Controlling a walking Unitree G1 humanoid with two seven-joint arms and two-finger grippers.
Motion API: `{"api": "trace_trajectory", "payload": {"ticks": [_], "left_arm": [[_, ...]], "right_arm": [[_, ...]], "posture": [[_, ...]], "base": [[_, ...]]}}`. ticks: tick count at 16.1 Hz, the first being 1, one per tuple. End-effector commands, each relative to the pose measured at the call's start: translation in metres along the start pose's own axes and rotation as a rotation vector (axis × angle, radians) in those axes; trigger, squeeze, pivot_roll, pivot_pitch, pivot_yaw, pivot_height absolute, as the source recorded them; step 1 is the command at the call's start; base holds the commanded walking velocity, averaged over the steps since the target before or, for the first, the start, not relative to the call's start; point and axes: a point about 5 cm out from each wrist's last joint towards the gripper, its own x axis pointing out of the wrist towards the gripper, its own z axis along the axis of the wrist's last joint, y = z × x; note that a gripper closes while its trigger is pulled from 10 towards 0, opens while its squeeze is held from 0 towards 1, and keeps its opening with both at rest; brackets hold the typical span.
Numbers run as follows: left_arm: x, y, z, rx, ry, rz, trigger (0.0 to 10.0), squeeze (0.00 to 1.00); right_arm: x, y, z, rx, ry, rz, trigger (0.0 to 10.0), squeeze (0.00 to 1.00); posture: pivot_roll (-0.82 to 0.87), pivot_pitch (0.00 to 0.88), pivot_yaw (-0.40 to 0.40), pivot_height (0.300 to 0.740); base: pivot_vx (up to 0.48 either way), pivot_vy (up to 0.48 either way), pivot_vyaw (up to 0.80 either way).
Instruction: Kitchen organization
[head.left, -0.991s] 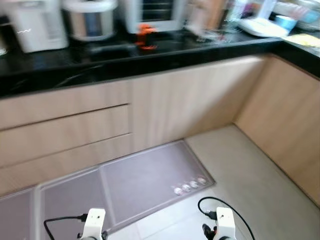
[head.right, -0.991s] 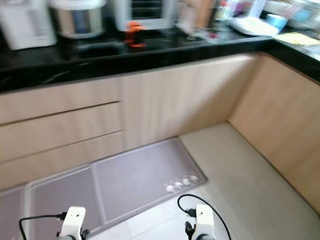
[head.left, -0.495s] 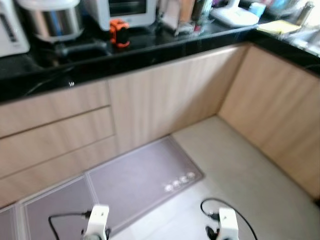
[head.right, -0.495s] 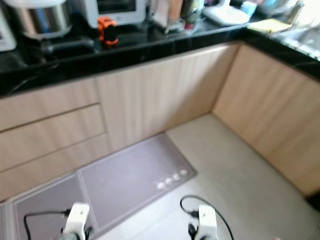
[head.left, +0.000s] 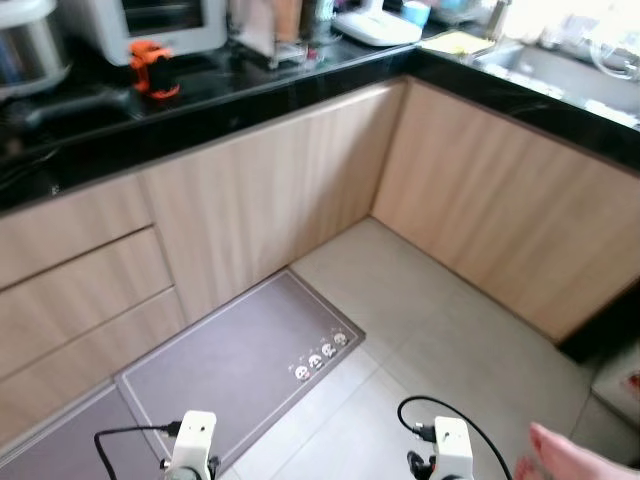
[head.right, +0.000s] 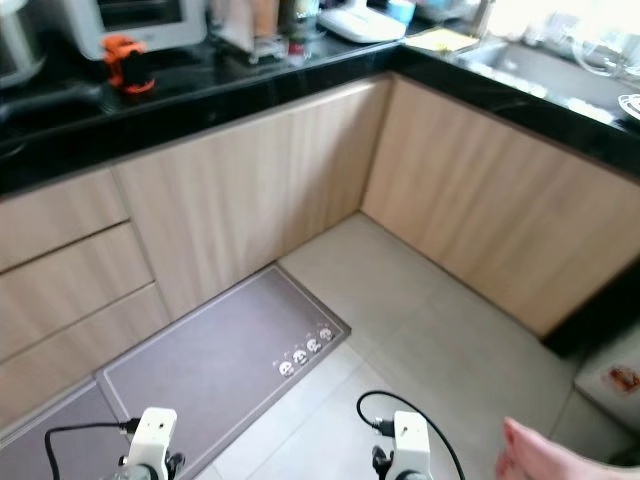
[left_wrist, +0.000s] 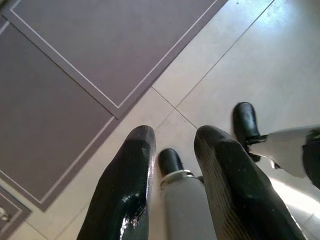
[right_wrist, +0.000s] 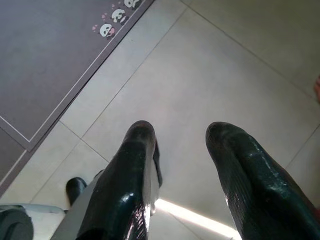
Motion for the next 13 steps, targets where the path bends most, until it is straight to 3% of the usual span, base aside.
{"api": "trace_trajectory", "payload": {"ticks": [1,13], "left_arm": [[0.0003,-0.0035,-0.0013,0.015,0.009,-0.009,10.0,0.00],[0.0003,-0.0030,-0.0014,0.031,0.014,-0.006,10.0,0.00]], "right_arm": [[-0.0003,-0.0043,0.0019,-0.005,-0.005,-0.013,10.0,0.00],[-0.0003,-0.0039,0.0019,-0.004,-0.005,-0.012,10.0,0.00]], "posture": [[0.03,0.077,-0.097,0.740],[0.03,0.077,-0.093,0.740]], "base": [[0.000,0.000,-0.58],[0.274,0.000,-0.57]]}}
